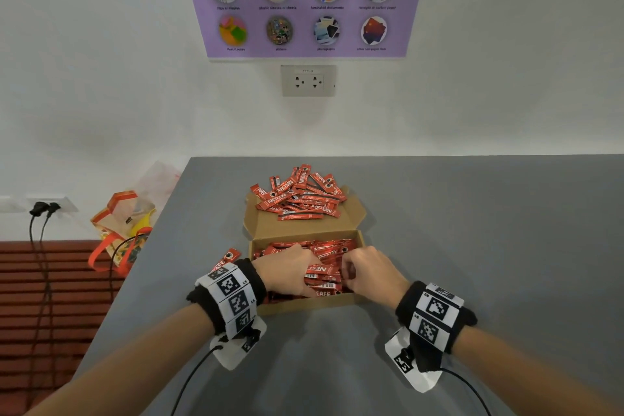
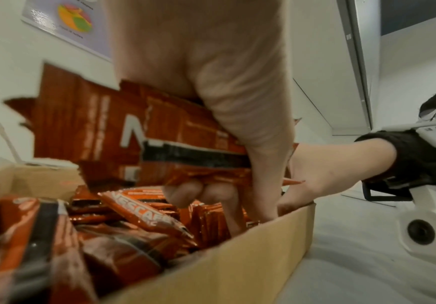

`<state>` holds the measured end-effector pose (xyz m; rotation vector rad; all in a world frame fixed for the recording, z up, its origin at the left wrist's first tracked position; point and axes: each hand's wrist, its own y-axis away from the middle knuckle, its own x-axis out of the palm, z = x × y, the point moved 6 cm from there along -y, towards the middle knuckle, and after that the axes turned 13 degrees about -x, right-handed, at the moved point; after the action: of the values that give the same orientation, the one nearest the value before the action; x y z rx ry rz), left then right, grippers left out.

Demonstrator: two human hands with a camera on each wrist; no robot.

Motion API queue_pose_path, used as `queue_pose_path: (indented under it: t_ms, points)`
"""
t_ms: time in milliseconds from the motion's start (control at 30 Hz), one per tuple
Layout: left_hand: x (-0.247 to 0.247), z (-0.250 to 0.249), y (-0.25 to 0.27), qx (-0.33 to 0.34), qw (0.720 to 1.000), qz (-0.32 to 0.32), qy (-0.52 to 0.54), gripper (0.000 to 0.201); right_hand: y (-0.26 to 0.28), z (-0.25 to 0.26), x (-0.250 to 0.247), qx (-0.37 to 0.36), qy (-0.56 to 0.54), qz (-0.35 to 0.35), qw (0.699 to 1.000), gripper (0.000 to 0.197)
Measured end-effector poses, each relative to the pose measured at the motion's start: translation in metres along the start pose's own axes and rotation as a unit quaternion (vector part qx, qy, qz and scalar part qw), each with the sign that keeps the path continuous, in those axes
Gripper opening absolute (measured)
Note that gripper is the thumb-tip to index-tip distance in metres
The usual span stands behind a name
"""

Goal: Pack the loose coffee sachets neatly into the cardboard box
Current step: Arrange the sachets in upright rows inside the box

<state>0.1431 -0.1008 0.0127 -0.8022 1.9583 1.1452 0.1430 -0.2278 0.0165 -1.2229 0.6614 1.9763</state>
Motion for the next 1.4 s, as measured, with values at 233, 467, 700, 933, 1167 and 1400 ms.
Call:
queue_pose_path:
  t_ms: [233,467,700,933,1167,1400]
  points:
    - [-0.004,0.002,0.004,0.001,0.999,0.015,-0.045,0.031,0.0,-0.001,0.003,-0.001,-0.022,-0.005,1.0,0.011]
    - [-0.001,0.003,0.005,-0.016,0.994,0.011,-0.108,0.032,0.001,-0.001,0.007,0.01,-0.021,-0.014,1.0,0.008]
    - [-0.007,0.004,0.008,-0.02,0.997,0.031,-0.062,0.012,0.0,-0.002,0.008,0.008,-0.015,-0.021,1.0,0.006]
    - [-0.047,0.02,0.015,-0.043,0.997,-0.013,0.07,0.012,-0.001,0.004,0.003,-0.015,0.008,-0.012,1.0,0.009]
    - [-0.07,0.022,0.02,-0.052,0.985,-0.111,0.121,0.025,-0.002,0.007,-0.002,-0.025,0.013,0.01,1.0,0.008]
    - [-0.078,0.011,0.027,-0.023,0.968,-0.178,0.177,0.023,-0.002,0.004,-0.001,-0.028,0.008,0.037,0.999,0.028]
